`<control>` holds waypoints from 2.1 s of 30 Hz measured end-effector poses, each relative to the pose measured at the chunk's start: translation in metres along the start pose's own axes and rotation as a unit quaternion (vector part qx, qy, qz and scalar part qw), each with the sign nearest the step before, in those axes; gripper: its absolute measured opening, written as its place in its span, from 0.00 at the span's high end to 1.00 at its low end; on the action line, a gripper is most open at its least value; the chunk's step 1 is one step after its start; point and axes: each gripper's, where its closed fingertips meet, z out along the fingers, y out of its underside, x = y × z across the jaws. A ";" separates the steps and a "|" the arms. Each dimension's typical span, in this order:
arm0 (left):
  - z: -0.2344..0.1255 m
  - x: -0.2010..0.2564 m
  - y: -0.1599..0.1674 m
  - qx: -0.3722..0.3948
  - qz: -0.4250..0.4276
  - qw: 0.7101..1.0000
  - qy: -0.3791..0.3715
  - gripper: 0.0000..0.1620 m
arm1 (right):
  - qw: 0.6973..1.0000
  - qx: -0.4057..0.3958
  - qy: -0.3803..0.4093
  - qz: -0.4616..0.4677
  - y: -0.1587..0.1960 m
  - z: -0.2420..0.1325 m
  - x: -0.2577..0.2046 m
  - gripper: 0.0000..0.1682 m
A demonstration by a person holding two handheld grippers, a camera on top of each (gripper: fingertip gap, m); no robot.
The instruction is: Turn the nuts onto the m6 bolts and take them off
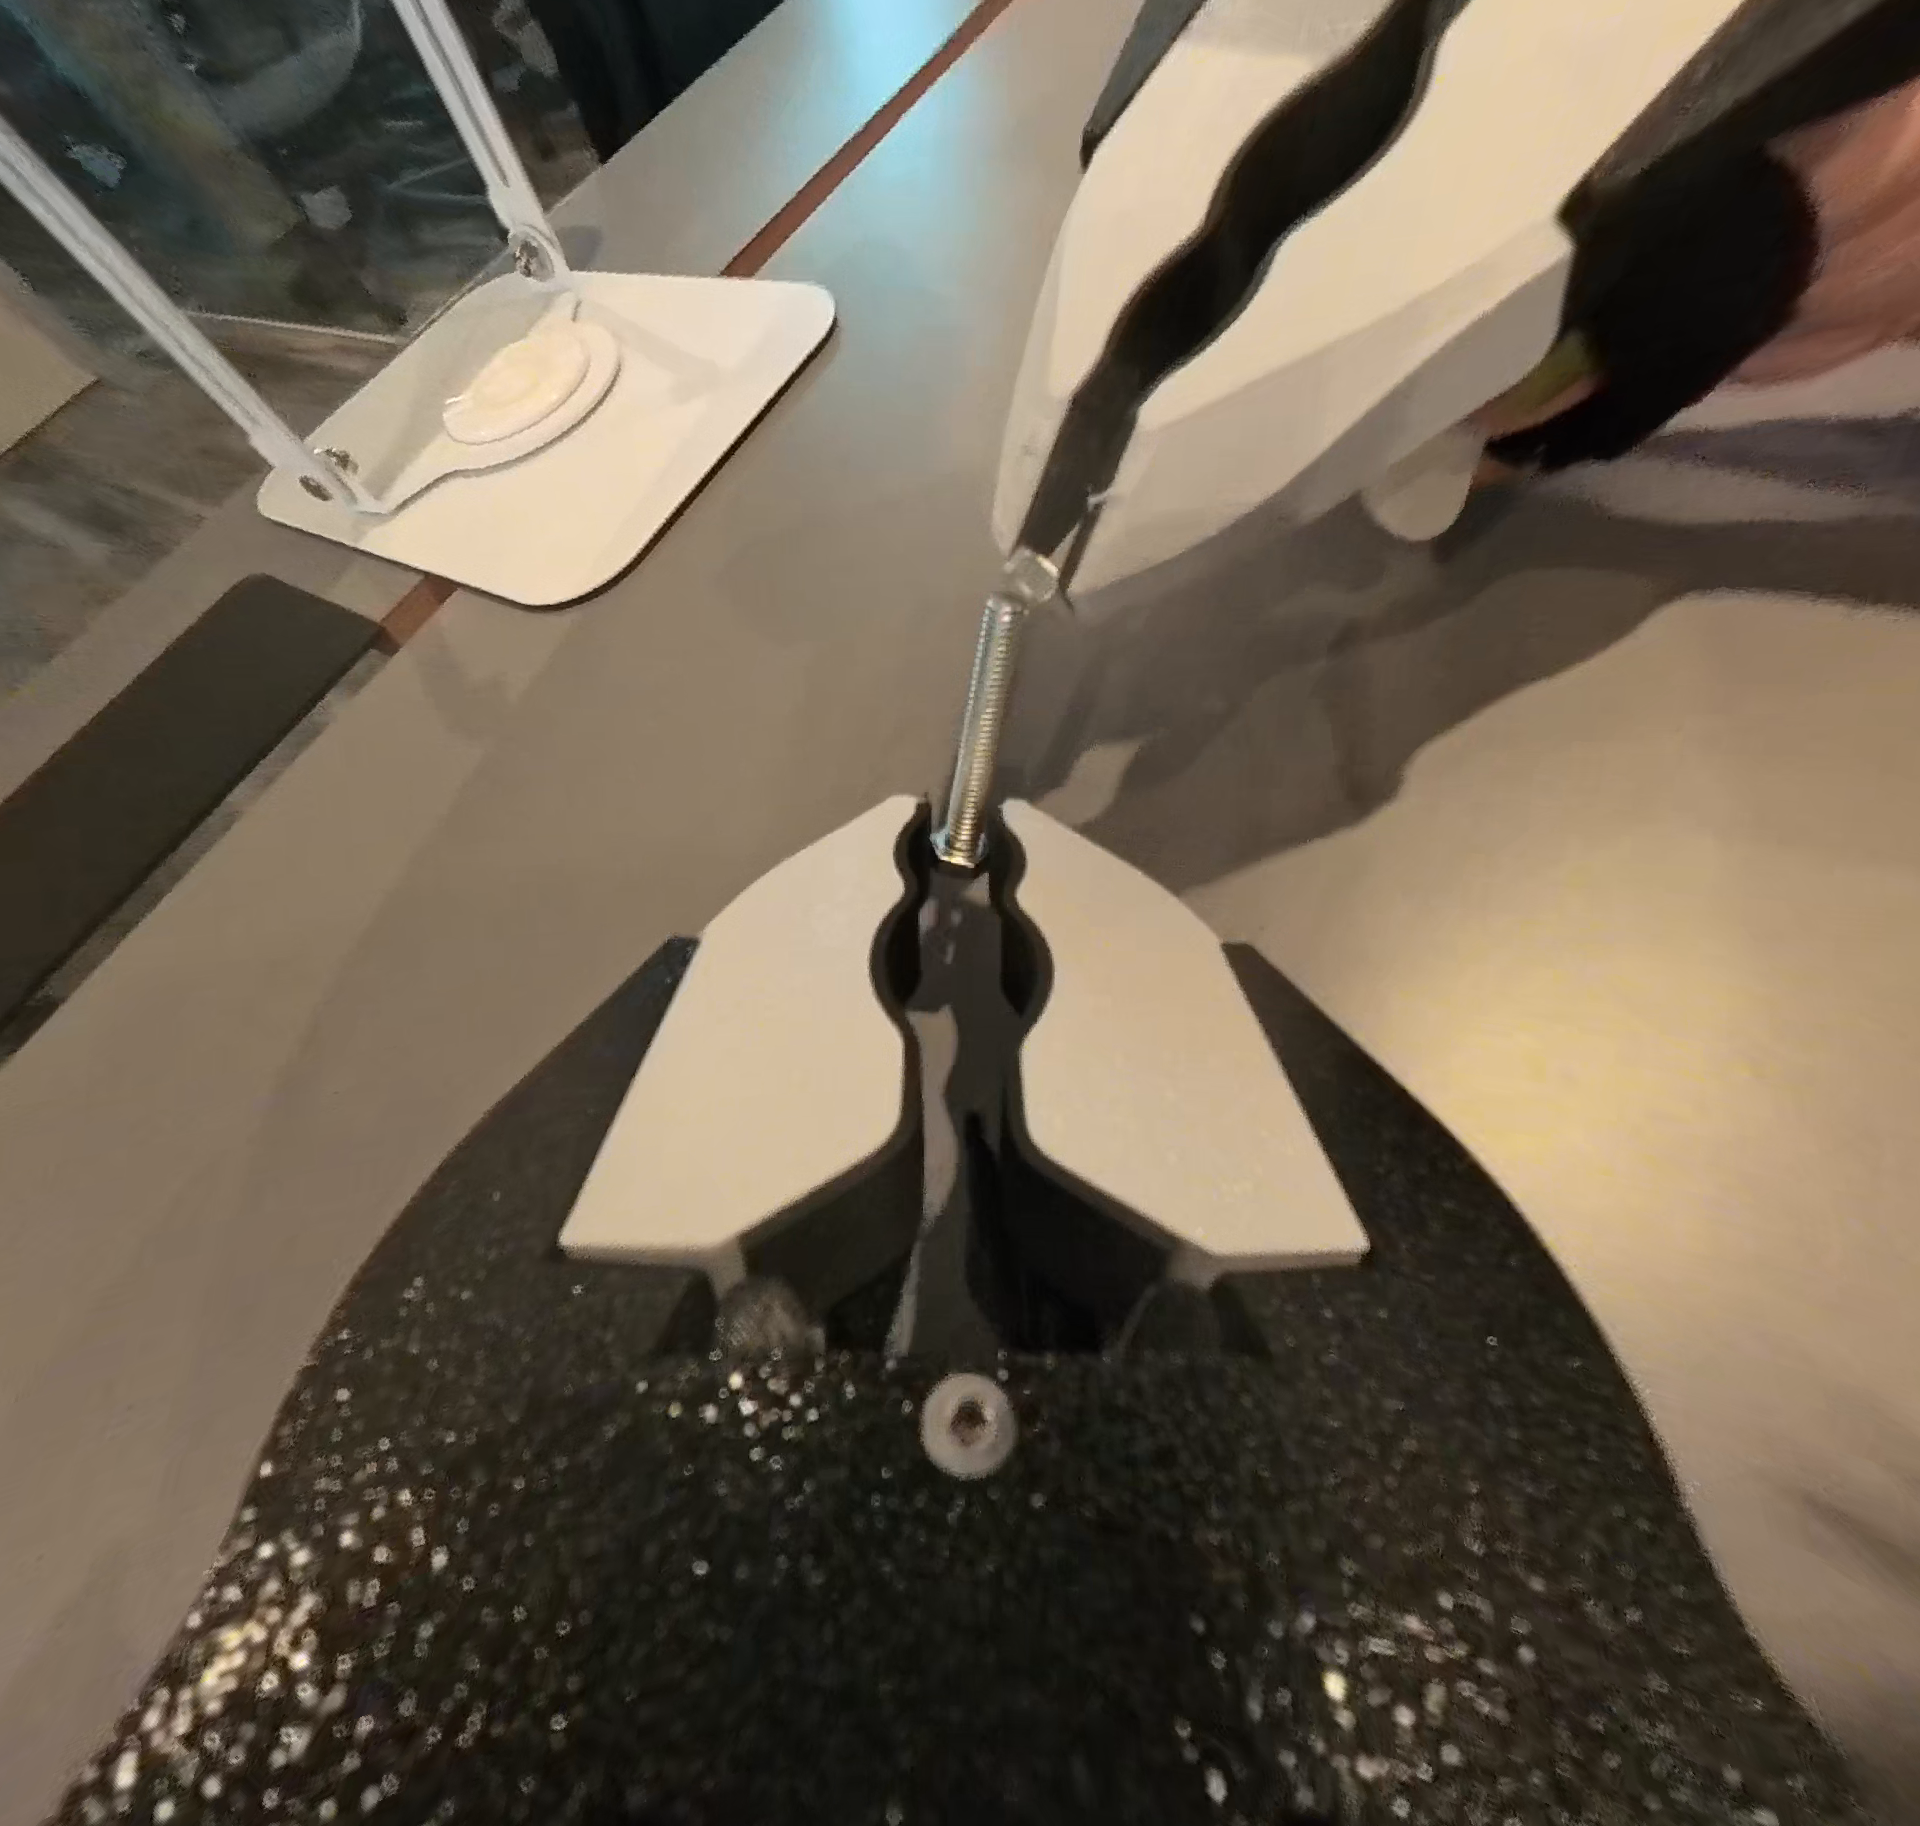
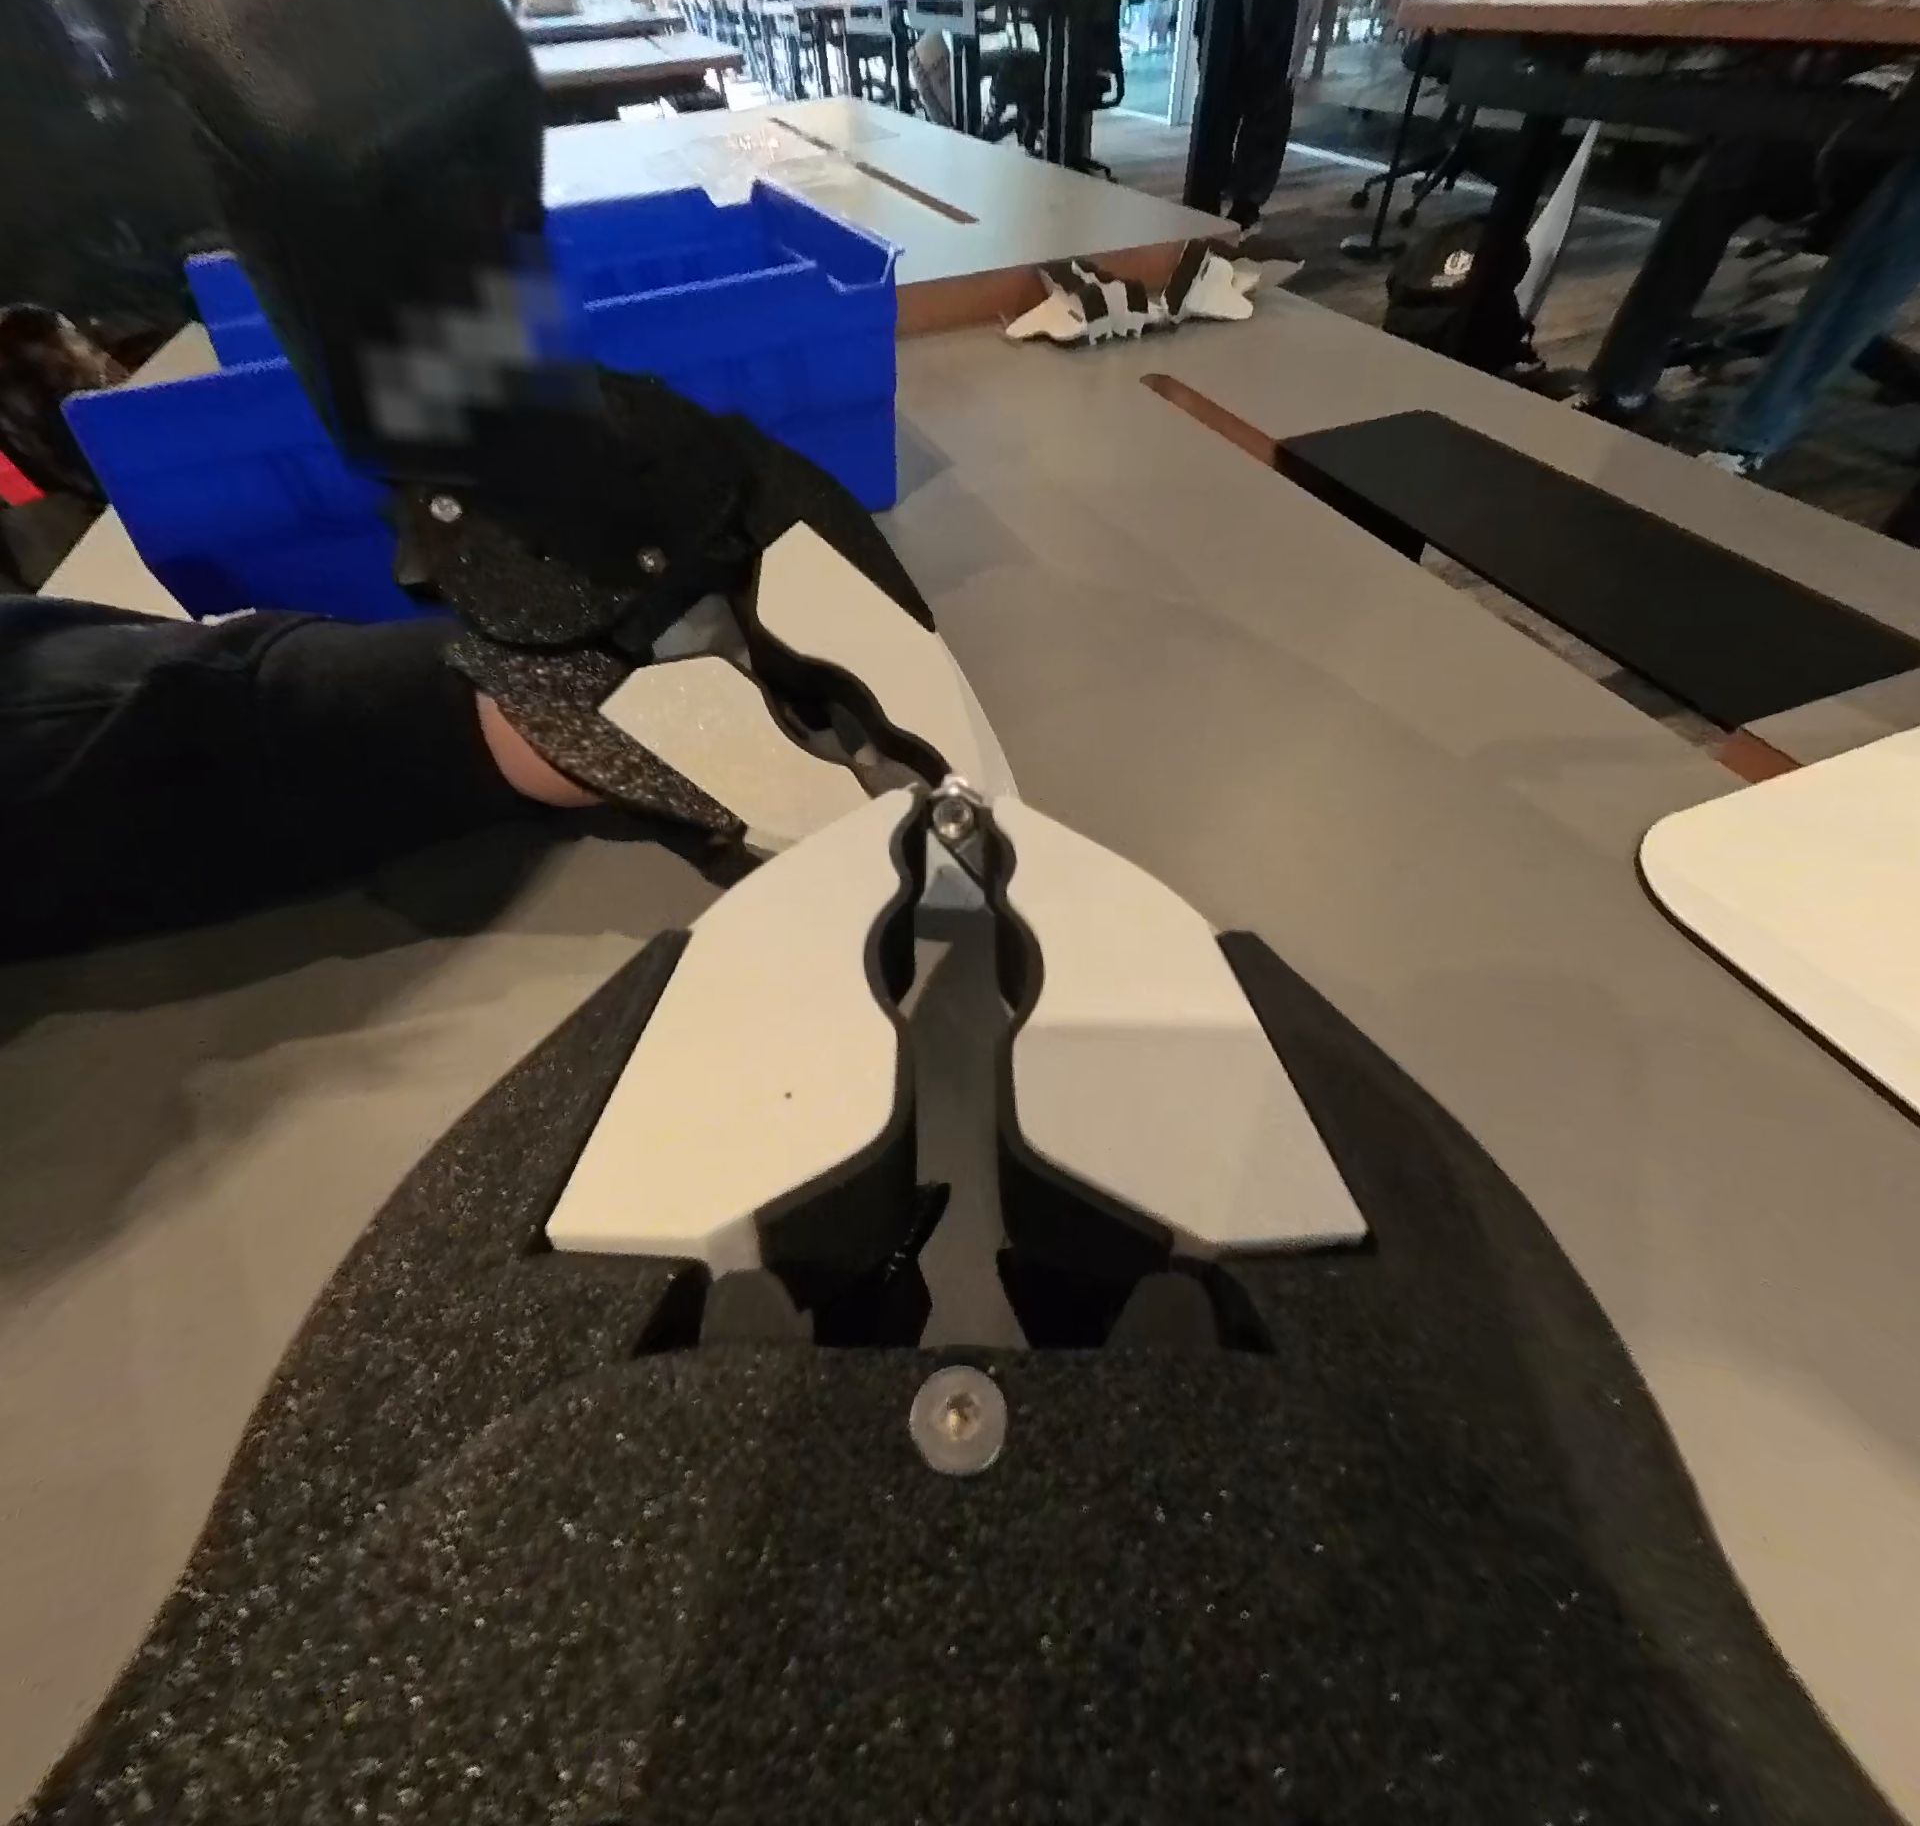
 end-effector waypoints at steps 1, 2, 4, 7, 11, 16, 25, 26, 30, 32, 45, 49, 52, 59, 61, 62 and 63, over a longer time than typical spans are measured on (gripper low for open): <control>0.001 0.001 0.001 -0.006 0.009 1.000 -0.002 0.94 | 1.000 -0.006 0.002 -0.003 0.002 -0.001 0.001 0.94; 0.001 0.002 0.002 -0.010 0.016 1.000 -0.002 0.94 | 1.000 -0.013 0.001 -0.006 0.004 -0.001 0.001 0.94; 0.003 0.004 0.004 -0.021 0.030 0.999 -0.002 0.94 | 1.000 -0.023 -0.002 -0.007 0.007 -0.002 0.000 0.94; 0.005 0.006 0.007 -0.032 0.045 0.998 -0.001 0.94 | 0.999 -0.035 -0.008 -0.006 0.011 -0.002 -0.001 0.94; 0.005 0.007 0.009 -0.039 0.056 0.998 -0.001 0.94 | 0.999 -0.047 -0.011 -0.002 0.015 -0.003 -0.001 0.94; 0.006 0.009 0.009 -0.040 0.063 0.997 0.001 0.94 | 0.999 -0.052 -0.007 0.002 0.018 -0.005 0.001 0.94; 0.006 0.012 0.006 -0.033 0.049 0.998 0.013 0.94 | 0.999 -0.045 -0.020 0.013 0.017 -0.008 0.000 0.94; 0.006 0.012 0.003 -0.024 0.030 0.999 0.016 0.94 | 0.999 -0.035 -0.014 0.014 0.013 -0.009 0.001 0.94; 0.000 0.001 -0.007 0.020 -0.056 0.998 0.008 0.94 | 0.998 -0.061 0.026 0.015 0.022 -0.013 0.015 0.94; -0.003 -0.005 -0.010 0.037 -0.078 0.996 -0.003 0.94 | 0.991 -0.125 0.038 -0.009 0.040 -0.012 0.018 0.94; -0.015 -0.009 -0.031 0.123 -0.136 0.983 0.002 0.94 | 0.969 -0.242 0.041 -0.030 0.078 -0.007 0.018 0.85; -0.017 -0.011 -0.033 0.133 -0.149 0.980 0.008 0.94 | 0.971 -0.234 0.049 -0.022 0.078 -0.007 0.022 0.87; -0.017 -0.010 -0.033 0.134 -0.148 0.980 0.011 0.94 | 0.971 -0.231 0.055 -0.022 0.077 -0.003 0.023 0.91; -0.012 0.003 -0.034 0.120 -0.130 0.983 0.046 0.94 | 0.995 -0.088 0.051 -0.024 0.026 -0.006 0.020 0.94; -0.009 0.008 -0.032 0.108 -0.117 0.986 0.054 0.94 | 1.000 -0.001 0.022 -0.016 -0.002 -0.014 0.011 0.94; -0.008 0.010 -0.031 0.101 -0.109 0.987 0.054 0.94 | 0.999 0.029 0.009 -0.014 -0.012 -0.019 0.007 0.94; -0.006 0.013 -0.030 0.094 -0.099 0.989 0.056 0.94 | 0.999 0.047 0.000 -0.013 -0.017 -0.022 0.005 0.94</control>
